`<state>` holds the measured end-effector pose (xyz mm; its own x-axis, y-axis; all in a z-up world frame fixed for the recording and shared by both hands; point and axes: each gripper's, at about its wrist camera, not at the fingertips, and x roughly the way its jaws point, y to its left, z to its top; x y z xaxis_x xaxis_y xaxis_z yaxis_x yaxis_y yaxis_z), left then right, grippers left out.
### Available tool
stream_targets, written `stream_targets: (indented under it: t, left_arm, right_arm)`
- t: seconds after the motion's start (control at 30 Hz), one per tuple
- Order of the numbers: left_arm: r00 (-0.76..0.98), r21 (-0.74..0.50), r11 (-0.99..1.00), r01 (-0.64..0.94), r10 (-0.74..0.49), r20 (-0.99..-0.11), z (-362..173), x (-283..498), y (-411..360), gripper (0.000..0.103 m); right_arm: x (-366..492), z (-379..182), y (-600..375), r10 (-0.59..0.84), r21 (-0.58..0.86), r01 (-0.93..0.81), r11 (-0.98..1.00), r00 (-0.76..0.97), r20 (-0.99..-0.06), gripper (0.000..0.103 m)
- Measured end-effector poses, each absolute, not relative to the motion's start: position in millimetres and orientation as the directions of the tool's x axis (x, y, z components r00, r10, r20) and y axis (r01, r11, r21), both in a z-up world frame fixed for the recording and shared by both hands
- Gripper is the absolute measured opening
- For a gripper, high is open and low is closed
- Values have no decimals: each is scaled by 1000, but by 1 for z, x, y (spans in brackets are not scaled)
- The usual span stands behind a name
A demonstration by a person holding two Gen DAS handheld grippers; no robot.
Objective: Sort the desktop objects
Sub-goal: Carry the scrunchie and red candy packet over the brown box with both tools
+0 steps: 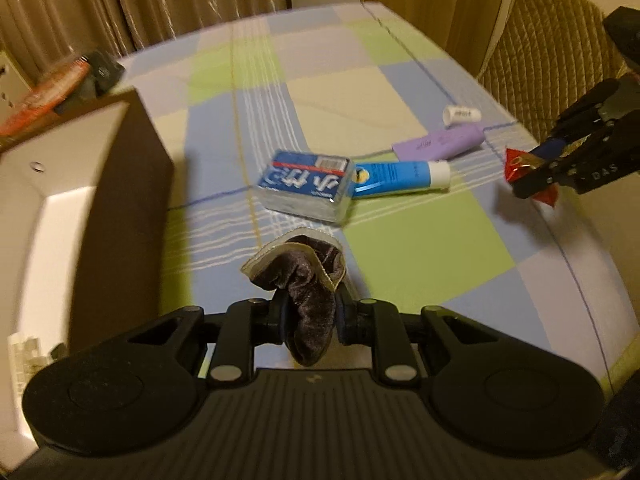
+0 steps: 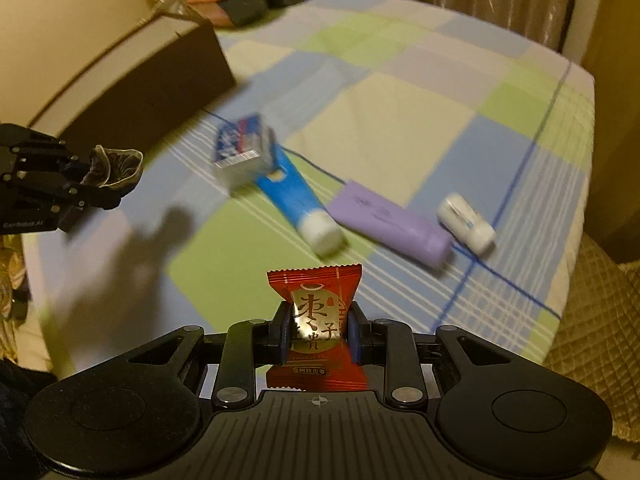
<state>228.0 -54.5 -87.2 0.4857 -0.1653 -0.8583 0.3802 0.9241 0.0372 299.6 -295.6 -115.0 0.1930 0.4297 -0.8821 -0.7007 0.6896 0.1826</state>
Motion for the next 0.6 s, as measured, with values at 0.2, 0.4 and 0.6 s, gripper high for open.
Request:
stream_targets:
  t: [0.2,0.4,0.6]
  left_arm:
    - [550,60,936,348,-152,-821,-51,197,-28,18]
    - [596,85,949,304,-120,-794,-24,169,6,18]
    - [633,112,956,271,-90,-769,1,148,46,18]
  right_arm:
    - [280,-87,-266,483,188,-748,637,197,-853,27]
    - [260,-62,-231,523,176,-798,576,194,-830,27]
    - [249,-36,-185,571,176,-849,498,169,-803,27]
